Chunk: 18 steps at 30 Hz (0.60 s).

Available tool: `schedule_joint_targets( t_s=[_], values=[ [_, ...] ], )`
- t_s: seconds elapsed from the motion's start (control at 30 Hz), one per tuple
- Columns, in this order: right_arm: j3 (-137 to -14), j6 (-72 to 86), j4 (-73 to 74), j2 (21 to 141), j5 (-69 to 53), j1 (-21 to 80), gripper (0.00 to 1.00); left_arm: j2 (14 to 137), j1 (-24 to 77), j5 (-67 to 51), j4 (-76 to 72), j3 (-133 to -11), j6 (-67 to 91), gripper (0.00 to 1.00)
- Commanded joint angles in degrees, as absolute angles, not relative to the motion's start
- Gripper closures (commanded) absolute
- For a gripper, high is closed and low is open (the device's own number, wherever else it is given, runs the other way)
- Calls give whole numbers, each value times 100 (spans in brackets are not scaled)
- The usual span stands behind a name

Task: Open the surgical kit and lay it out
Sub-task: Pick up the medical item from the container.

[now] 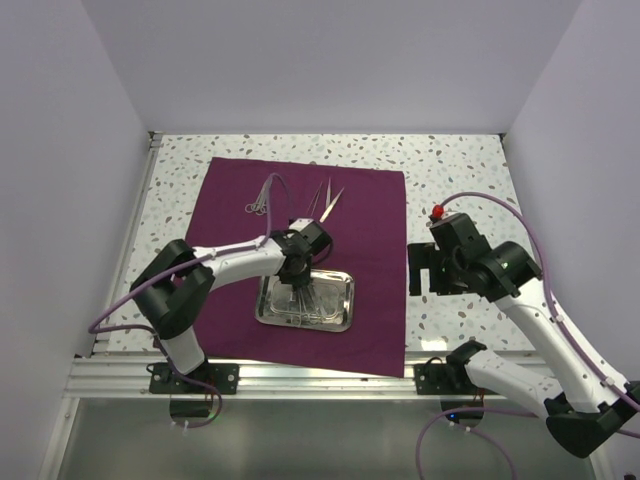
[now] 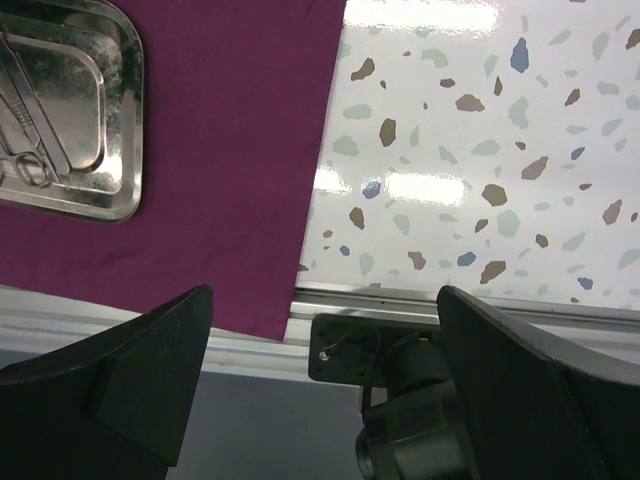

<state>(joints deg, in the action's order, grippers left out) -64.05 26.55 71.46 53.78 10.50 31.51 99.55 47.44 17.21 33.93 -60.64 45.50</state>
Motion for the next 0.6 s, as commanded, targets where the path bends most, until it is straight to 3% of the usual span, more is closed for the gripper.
schedule_joint_targets(
  t_s=[0.0,0.23,0.57],
  values=[
    [-6530,2619,7189,5440,1046,3164,2,10081,4606,1697,3182,-5775,4535,74],
    [-6513,2610,7102,5590,1072,3173,2,10081,4500,1503,3015,-5528,4447,100],
    [-6399,2645,7014,5651,1107,3182,2,9546,4465,1538,3778,-6107,4307,100]
  ],
)
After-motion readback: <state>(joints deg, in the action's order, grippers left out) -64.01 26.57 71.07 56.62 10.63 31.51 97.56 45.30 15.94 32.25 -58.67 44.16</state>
